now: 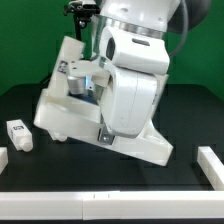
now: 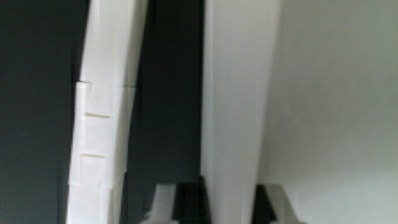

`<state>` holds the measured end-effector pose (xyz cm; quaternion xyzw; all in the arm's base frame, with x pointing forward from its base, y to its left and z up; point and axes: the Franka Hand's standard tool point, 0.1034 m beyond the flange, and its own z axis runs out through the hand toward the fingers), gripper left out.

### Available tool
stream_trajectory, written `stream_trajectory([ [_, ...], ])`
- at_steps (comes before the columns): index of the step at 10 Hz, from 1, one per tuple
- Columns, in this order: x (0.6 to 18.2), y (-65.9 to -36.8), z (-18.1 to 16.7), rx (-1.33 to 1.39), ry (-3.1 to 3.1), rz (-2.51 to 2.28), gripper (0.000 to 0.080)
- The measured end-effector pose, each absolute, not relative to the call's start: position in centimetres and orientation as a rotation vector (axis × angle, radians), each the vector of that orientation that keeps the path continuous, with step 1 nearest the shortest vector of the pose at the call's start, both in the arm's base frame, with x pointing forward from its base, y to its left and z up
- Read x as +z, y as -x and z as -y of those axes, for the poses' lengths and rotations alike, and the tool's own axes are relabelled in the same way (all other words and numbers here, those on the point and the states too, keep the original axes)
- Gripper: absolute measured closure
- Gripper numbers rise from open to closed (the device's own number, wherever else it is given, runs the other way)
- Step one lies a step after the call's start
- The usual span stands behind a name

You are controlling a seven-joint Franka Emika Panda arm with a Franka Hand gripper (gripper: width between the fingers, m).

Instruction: Assemble desk

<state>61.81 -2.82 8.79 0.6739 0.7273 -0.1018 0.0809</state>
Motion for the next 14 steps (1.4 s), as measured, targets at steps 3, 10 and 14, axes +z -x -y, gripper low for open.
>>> stream_trajectory([
  [3, 8.0, -65.5, 1.3, -0.314, -2.029, -2.138, 0.0747],
  [10, 6.4, -65.3, 0.3, -0.305, -2.088, -2.077, 0.0747],
  [14, 5.4, -65.9, -1.9, -0.307, -2.108, -2.075, 0.0747],
])
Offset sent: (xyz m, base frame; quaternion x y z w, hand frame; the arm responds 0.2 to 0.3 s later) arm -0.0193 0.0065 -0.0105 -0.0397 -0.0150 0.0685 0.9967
